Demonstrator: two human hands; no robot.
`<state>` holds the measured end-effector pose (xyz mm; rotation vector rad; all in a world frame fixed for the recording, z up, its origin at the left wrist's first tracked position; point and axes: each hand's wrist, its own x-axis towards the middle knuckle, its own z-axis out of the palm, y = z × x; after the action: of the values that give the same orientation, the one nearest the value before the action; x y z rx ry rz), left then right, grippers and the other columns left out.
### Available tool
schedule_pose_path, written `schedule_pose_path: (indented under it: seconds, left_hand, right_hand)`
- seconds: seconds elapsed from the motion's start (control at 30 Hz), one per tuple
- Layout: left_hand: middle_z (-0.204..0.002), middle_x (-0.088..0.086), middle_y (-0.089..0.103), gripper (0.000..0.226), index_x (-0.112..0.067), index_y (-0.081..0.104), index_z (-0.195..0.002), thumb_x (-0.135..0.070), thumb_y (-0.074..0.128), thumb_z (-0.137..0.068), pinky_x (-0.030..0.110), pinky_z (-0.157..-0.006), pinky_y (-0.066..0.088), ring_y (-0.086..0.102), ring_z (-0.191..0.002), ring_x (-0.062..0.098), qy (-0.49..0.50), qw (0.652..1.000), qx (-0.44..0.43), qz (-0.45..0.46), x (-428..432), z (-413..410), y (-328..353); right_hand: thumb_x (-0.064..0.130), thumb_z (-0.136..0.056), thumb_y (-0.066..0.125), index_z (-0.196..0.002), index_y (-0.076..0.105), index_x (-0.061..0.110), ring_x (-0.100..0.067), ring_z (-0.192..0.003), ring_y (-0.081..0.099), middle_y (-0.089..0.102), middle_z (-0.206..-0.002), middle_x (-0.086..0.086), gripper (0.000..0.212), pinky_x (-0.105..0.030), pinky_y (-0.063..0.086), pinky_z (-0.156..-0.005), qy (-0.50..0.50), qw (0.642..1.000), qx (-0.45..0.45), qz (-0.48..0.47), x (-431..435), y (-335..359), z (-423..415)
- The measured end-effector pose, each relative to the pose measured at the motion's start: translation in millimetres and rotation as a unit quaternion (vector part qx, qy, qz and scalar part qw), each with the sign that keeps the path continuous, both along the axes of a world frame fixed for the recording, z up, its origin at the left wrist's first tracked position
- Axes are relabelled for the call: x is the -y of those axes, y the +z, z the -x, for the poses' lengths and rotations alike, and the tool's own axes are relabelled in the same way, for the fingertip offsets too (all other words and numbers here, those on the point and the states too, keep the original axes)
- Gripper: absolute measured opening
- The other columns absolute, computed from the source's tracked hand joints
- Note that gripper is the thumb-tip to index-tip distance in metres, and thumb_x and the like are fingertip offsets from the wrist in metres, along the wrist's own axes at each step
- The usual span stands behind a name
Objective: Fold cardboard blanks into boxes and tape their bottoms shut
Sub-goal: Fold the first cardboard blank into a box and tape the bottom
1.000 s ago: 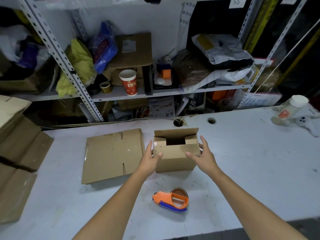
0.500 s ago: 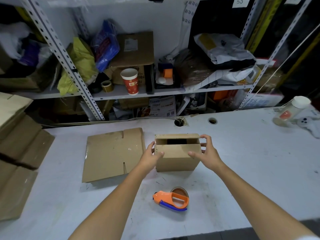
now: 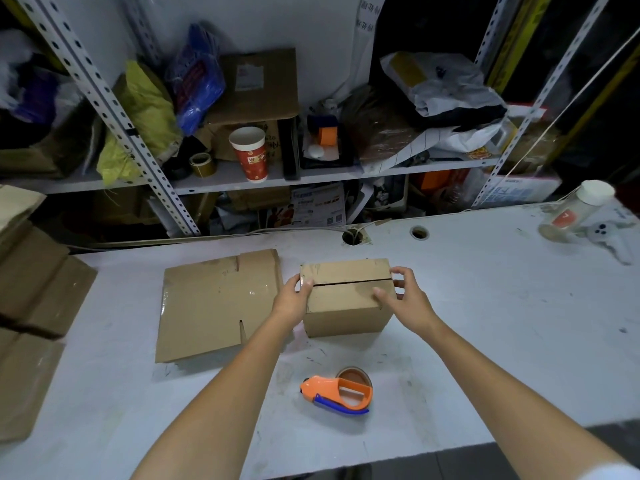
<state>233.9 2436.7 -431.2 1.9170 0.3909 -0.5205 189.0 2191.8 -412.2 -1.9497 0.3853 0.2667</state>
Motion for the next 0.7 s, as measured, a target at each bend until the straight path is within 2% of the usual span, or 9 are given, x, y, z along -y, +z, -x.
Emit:
schedule_pose_path:
  seconds: [0.1,0.17,0.23,0.3,0.4,0.5,0.63,0.7]
  left_hand:
    - [-0.140,0.005,0.057,0.060,-0.028,0.033,-0.154,-0.050,0.048,-0.100,0.047,-0.104,0.049,0.059,-0.122,0.027,-0.003,1.000,0.001,0.017,1,-1,-4]
    - [-0.136,0.006,0.061,0.058,-0.030,0.035,-0.153,-0.048,0.049,-0.100,0.048,-0.102,0.050,0.062,-0.118,0.026,-0.001,0.999,0.002,0.032,0,-1,-5]
    - [-0.133,0.005,0.062,0.056,-0.031,0.035,-0.153,-0.046,0.049,-0.101,0.048,-0.102,0.051,0.063,-0.116,0.025,0.000,0.999,0.000,0.043,0,-1,-5]
    - [-0.134,0.005,0.062,0.056,-0.031,0.034,-0.153,-0.046,0.048,-0.101,0.049,-0.104,0.049,0.062,-0.119,0.027,-0.002,0.999,-0.001,0.047,-1,1,-5]
    - [-0.143,0.006,0.056,0.070,-0.033,0.031,-0.155,-0.061,0.049,-0.093,0.052,-0.106,0.046,0.055,-0.129,0.031,-0.013,0.999,-0.007,0.041,-3,1,-12]
    - [-0.147,0.004,0.052,0.101,-0.033,0.030,-0.155,-0.079,0.051,-0.067,0.048,-0.106,0.048,0.056,-0.128,0.027,-0.015,0.999,-0.009,0.041,-5,-1,-21]
    - [-0.148,0.003,0.051,0.098,-0.032,0.031,-0.155,-0.076,0.052,-0.070,0.054,-0.107,0.045,0.055,-0.129,0.035,-0.013,0.999,-0.008,0.032,-3,-3,-23]
    - [-0.147,0.005,0.052,0.108,-0.034,0.030,-0.155,-0.081,0.050,-0.059,0.053,-0.106,0.046,0.055,-0.129,0.033,-0.007,0.999,-0.019,0.034,-4,-7,-27]
  right_hand:
    - [0.045,-0.101,0.051,-0.155,0.023,0.029,-0.016,-0.116,0.050,0.044,-0.131,0.008,0.063,-0.030,0.046,-0.091,-0.015,1.000,-0.019,-0.010,-3,0,-9]
    - [0.045,-0.104,0.043,-0.151,0.037,0.027,-0.016,-0.122,0.052,0.052,-0.137,0.008,0.051,-0.037,0.046,-0.101,-0.018,0.999,-0.028,-0.006,-5,-5,-15]
    - [0.039,-0.106,0.038,-0.139,0.051,0.026,-0.021,-0.117,0.058,0.062,-0.128,0.002,0.038,-0.042,0.048,-0.100,-0.020,1.000,-0.021,0.008,-9,-7,-18]
    - [0.035,-0.106,0.038,-0.134,0.056,0.025,-0.022,-0.111,0.059,0.065,-0.120,0.000,0.034,-0.042,0.050,-0.096,-0.029,0.999,-0.010,0.018,-13,-6,-19]
    - [0.033,-0.106,0.039,-0.134,0.056,0.024,-0.023,-0.109,0.059,0.064,-0.117,0.000,0.034,-0.041,0.050,-0.094,-0.037,0.999,-0.007,0.025,-15,-5,-16]
    - [0.035,-0.106,0.039,-0.137,0.054,0.024,-0.023,-0.110,0.058,0.064,-0.119,0.000,0.036,-0.040,0.049,-0.094,-0.032,0.999,-0.008,0.029,-15,-7,-12]
    - [0.036,-0.106,0.041,-0.138,0.052,0.027,-0.020,-0.111,0.060,0.064,-0.119,0.004,0.035,-0.037,0.051,-0.095,-0.028,1.000,-0.005,-0.014,-15,-10,-10]
    - [0.037,-0.106,0.043,-0.140,0.051,0.028,-0.018,-0.114,0.060,0.063,-0.123,0.005,0.036,-0.037,0.051,-0.097,-0.023,0.999,-0.011,-0.040,-12,-12,-10]
